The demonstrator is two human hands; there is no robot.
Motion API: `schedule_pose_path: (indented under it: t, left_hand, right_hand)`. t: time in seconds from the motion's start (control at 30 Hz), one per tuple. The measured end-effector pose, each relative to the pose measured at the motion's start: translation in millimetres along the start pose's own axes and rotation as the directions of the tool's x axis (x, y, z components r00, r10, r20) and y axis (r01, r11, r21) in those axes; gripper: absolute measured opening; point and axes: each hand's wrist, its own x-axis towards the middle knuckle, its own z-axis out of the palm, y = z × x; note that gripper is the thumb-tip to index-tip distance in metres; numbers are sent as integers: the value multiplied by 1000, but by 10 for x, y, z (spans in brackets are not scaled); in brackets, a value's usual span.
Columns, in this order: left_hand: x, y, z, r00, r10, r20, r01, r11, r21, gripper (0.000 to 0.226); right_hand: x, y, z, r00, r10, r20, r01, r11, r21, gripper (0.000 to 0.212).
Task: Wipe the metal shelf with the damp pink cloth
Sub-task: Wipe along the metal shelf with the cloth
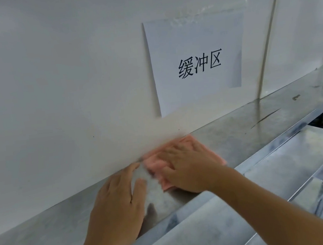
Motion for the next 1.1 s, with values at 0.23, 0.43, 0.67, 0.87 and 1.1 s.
schedule_pose_path:
  t: [0.23, 0.43, 0.67, 0.87, 1.1]
  left_hand:
    - [-3, -83, -23, 999, 30, 37, -34, 991, 130, 66]
    - [-14, -69, 8, 994, -6, 105, -20, 969, 245, 86]
    - [-71, -32, -4, 993, -39, 113, 2, 950, 311, 85]
    - [-74, -103, 1, 989, -1, 148, -51, 936, 349, 77]
    - [-94, -132, 22, 989, 26, 143, -75, 933, 351, 68]
  right_hand:
    - [-53, 317, -39, 999, 36, -11, -36, 997, -66, 77]
    - [-85, -98, -13, 988, -149, 47, 150, 988, -31, 69]
    - [-94, 370, -93, 996, 88, 6, -87, 991, -104, 79]
    - [-35, -5, -49, 995, -92, 28, 92, 996, 21, 66]
    - [-48, -62, -72, 1000, -2, 27, 2, 1000, 20, 61]
